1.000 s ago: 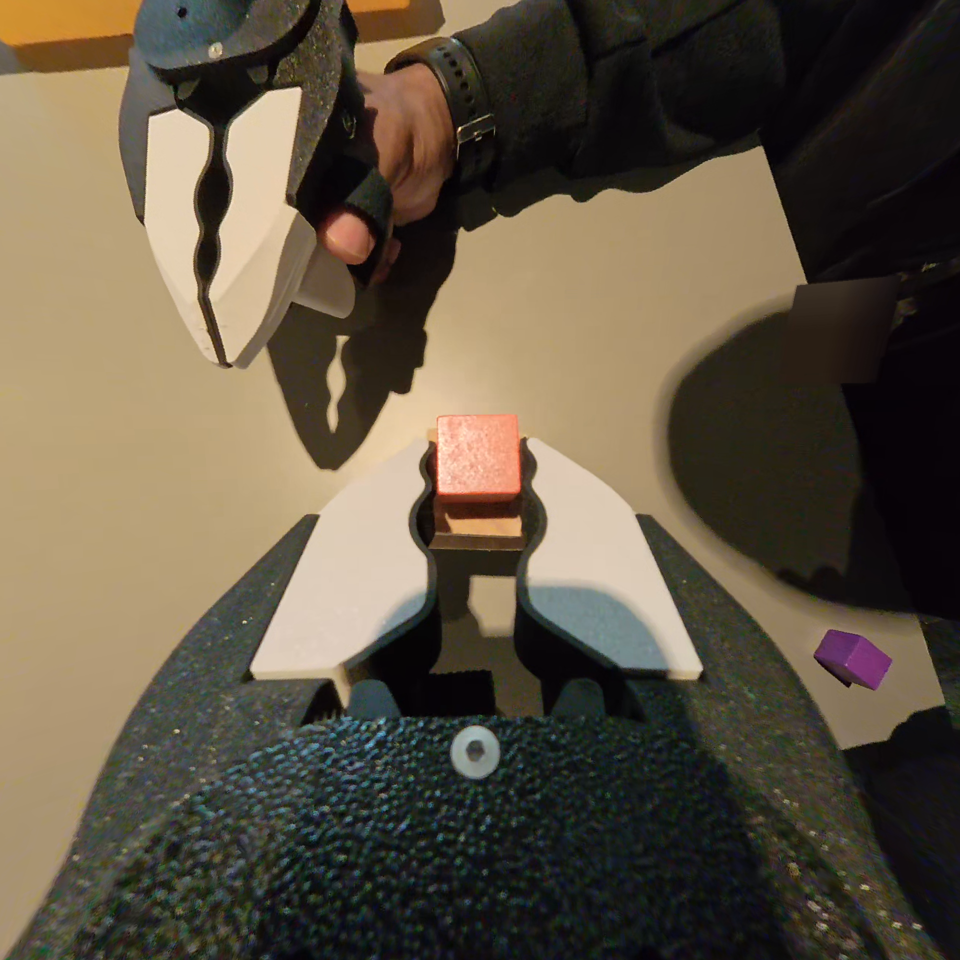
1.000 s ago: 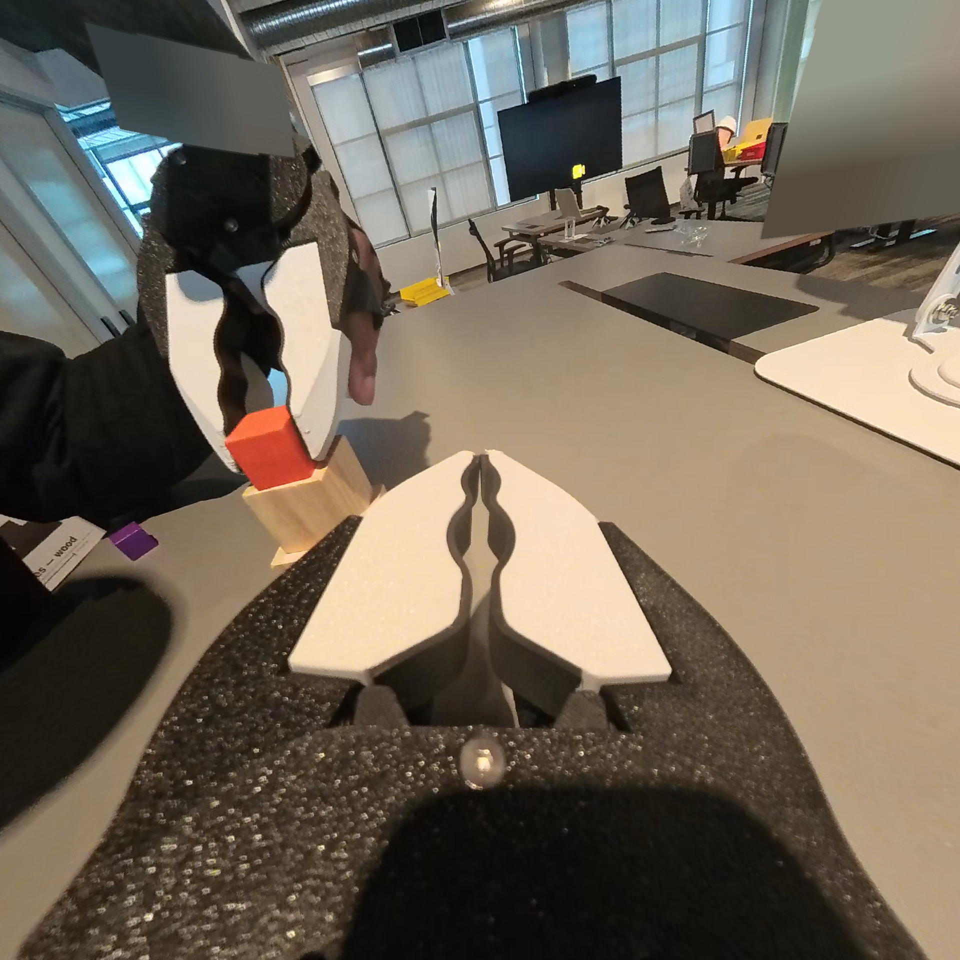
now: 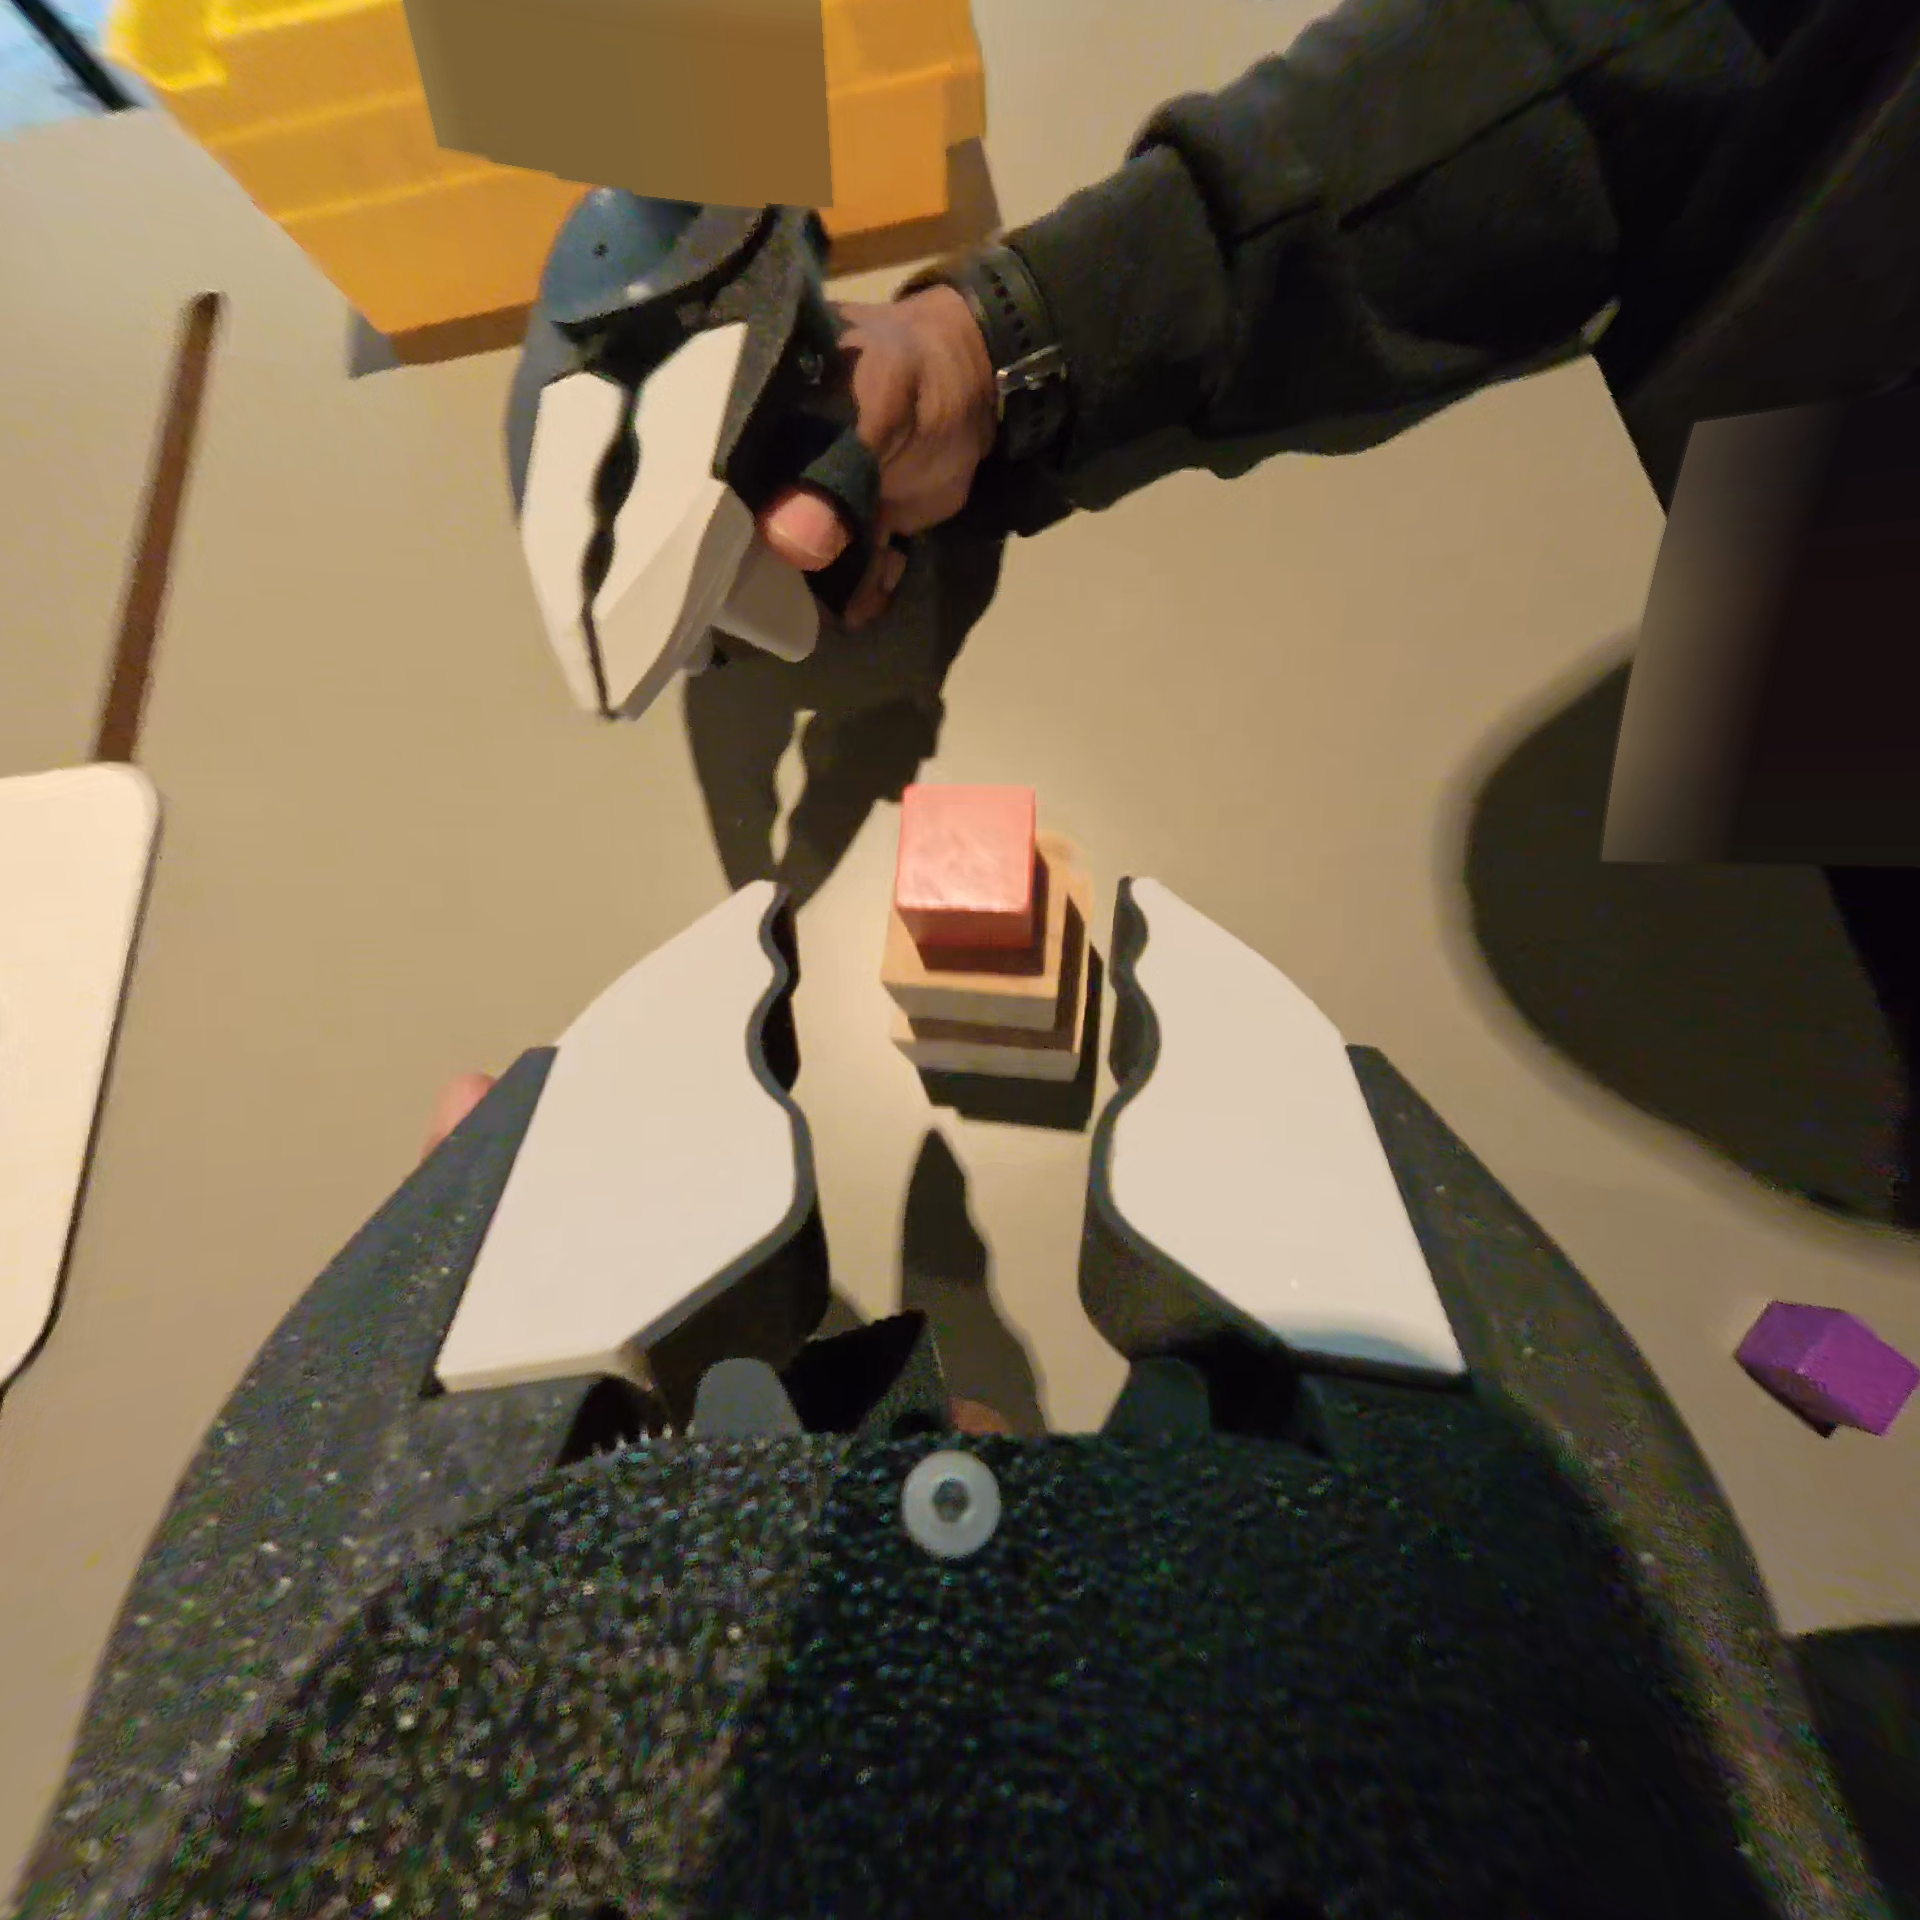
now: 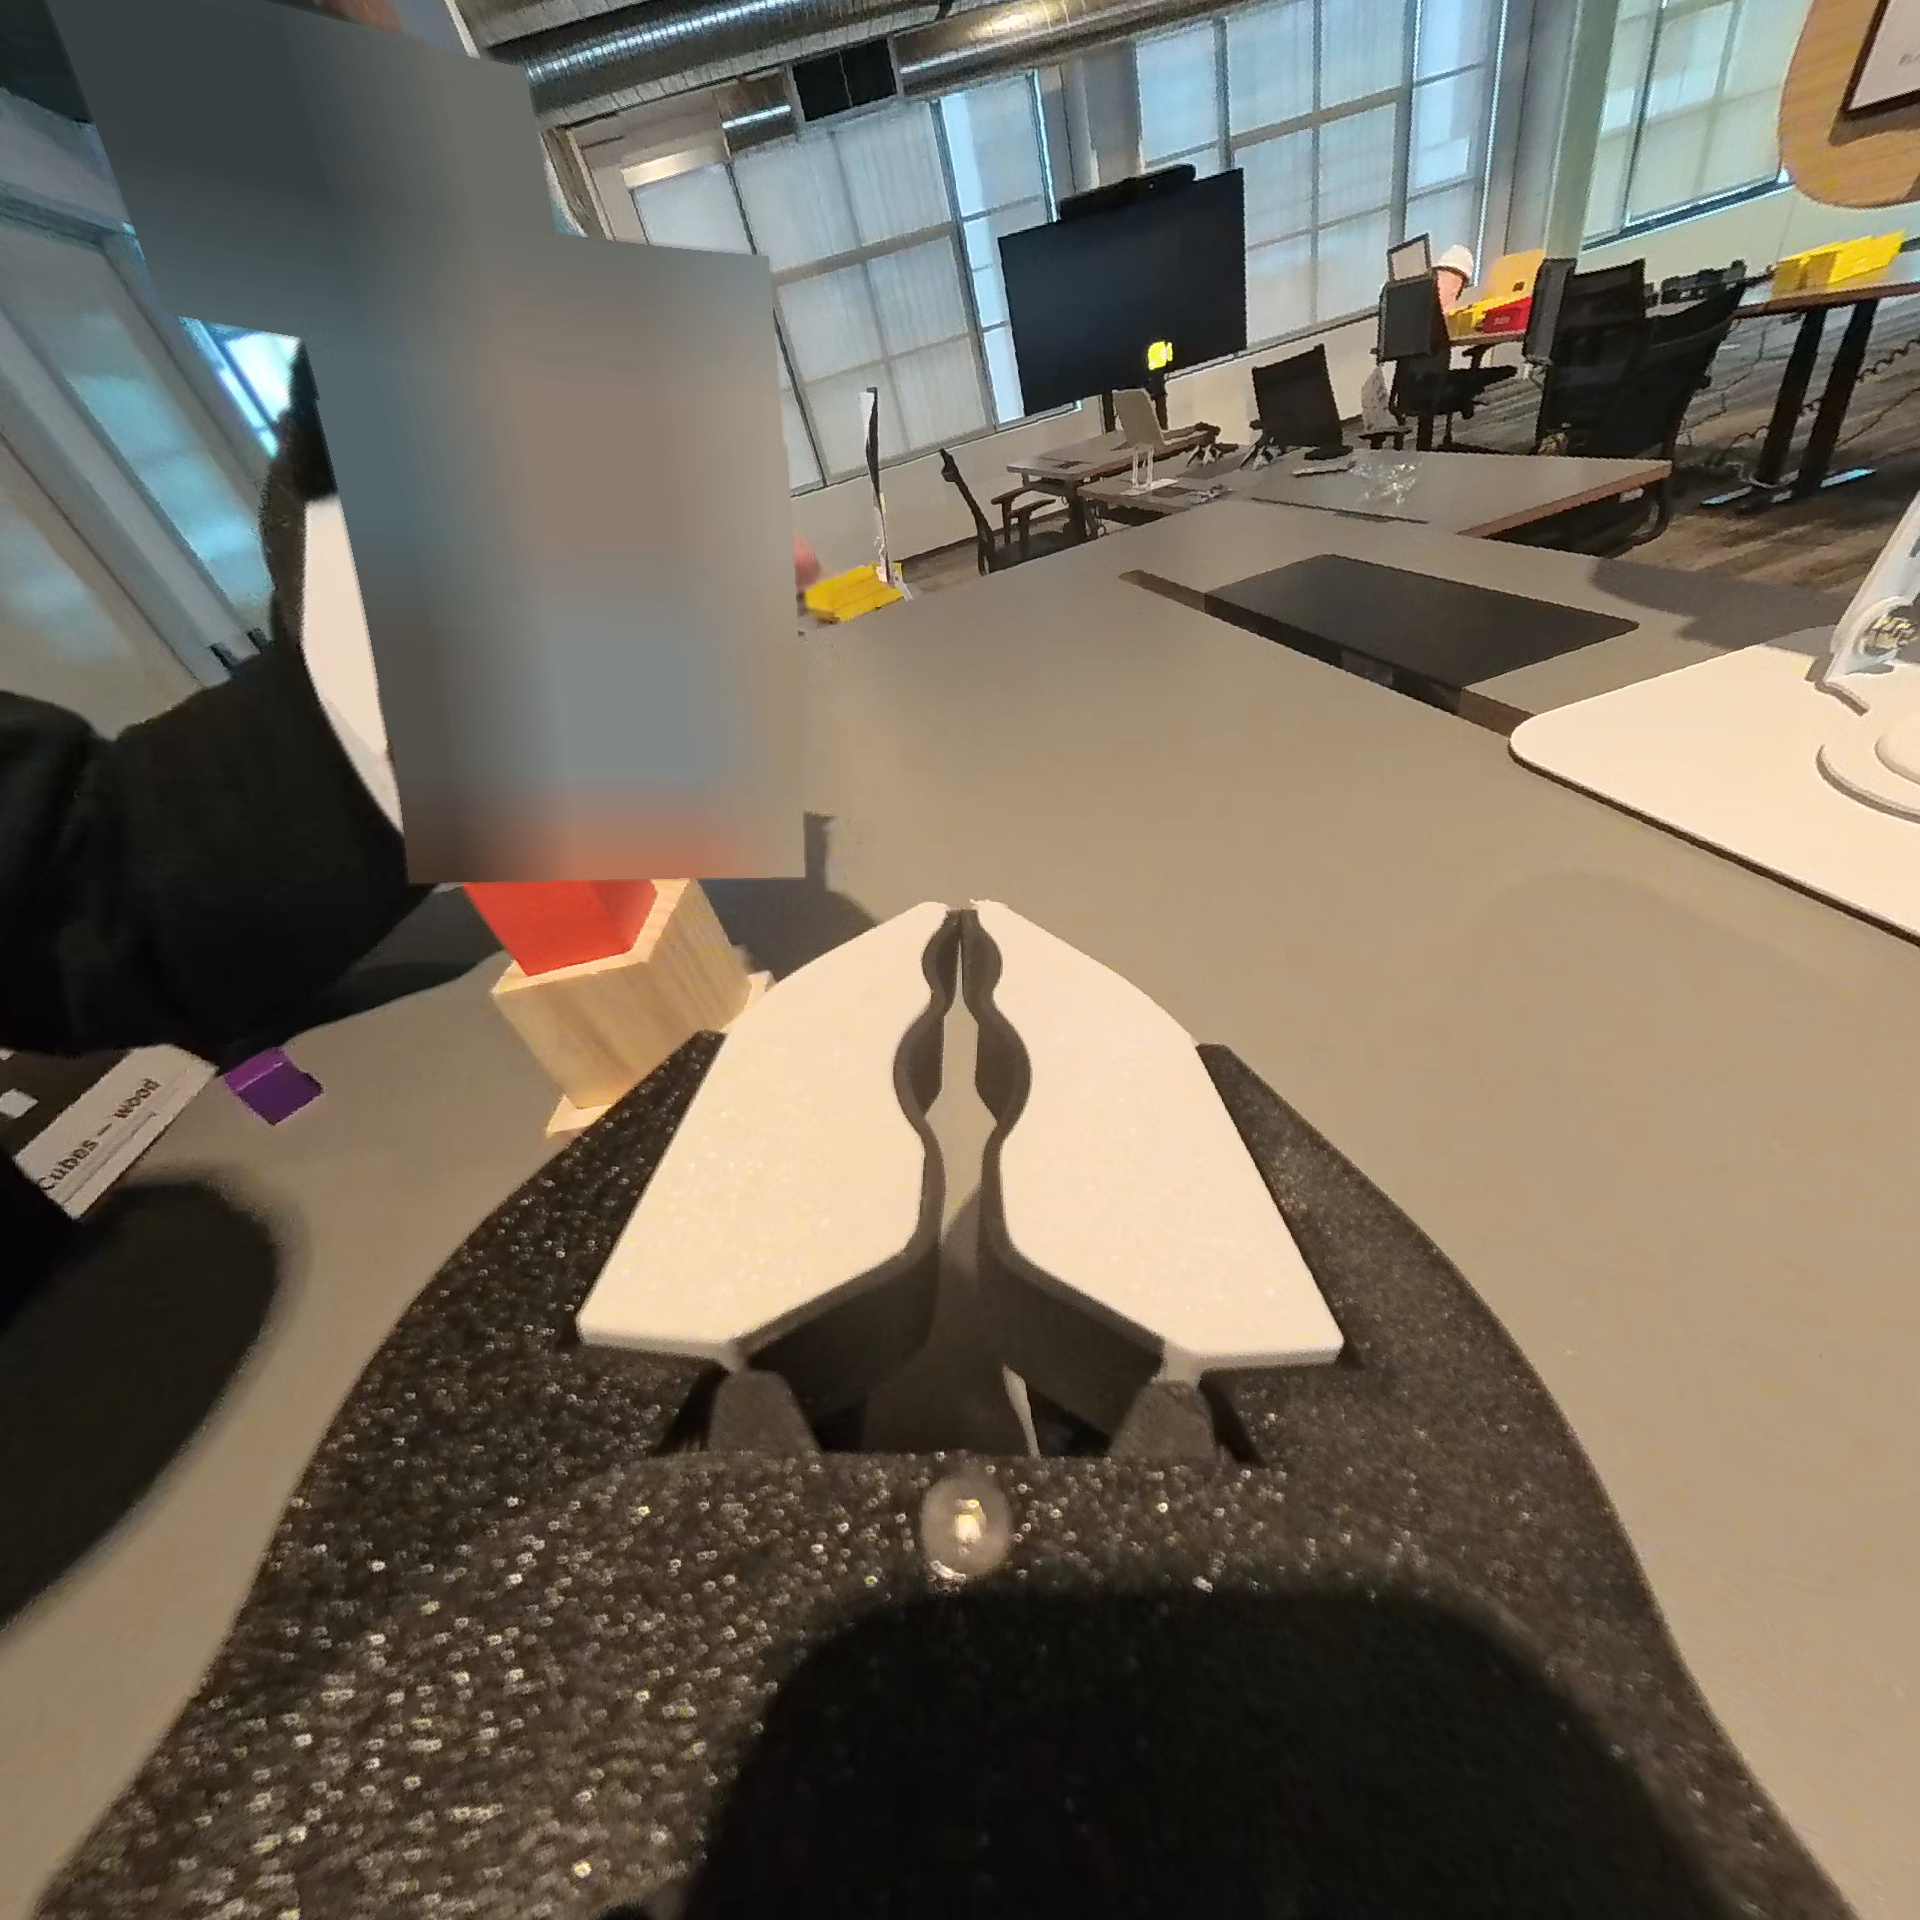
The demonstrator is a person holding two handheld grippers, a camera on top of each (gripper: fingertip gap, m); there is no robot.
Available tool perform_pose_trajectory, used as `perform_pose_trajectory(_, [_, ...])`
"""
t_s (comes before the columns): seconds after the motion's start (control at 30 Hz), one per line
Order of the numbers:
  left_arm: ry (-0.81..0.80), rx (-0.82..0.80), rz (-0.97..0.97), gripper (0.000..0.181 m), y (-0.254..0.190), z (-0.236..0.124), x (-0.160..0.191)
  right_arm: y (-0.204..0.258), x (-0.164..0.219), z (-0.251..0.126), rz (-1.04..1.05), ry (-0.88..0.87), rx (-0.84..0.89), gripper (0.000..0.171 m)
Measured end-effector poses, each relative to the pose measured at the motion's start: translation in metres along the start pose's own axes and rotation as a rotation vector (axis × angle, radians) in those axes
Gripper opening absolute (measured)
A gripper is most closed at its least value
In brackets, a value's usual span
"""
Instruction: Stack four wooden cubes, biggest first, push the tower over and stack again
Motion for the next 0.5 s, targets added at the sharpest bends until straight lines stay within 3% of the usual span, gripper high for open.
perform_pose_trajectory(0.13, [-0.097, -0.245, -0.128, 0.061, -0.037, -0.031, 0.016, 0.0, 0.0, -0.001, 0.005, -0.005, -0.002, 0.0])
perform_pose_trajectory(0.27, [-0.066, -0.411, -0.296, 0.064, -0.119, -0.033, 0.047, -0.001, 0.0, 0.0, 0.012, 0.002, -0.002, 0.0])
perform_pose_trajectory(0.4, [-0.008, -0.459, -0.449, 0.064, -0.194, -0.027, 0.056, -0.002, -0.001, 0.001, 0.019, 0.0, -0.005, 0.0])
perform_pose_trajectory(0.5, [-0.006, -0.487, -0.512, 0.062, -0.225, -0.026, 0.052, -0.003, -0.001, 0.004, 0.014, 0.007, -0.003, 0.0])
Point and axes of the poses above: each gripper's, where its closed fingertips meet, z out along the fingers, x out of its underside, y = z × x across the jaws, the point moved 6 cm from there along -z, back along the fingers, and after that the axes turned 10 degrees about z, right-handed, at the moved point
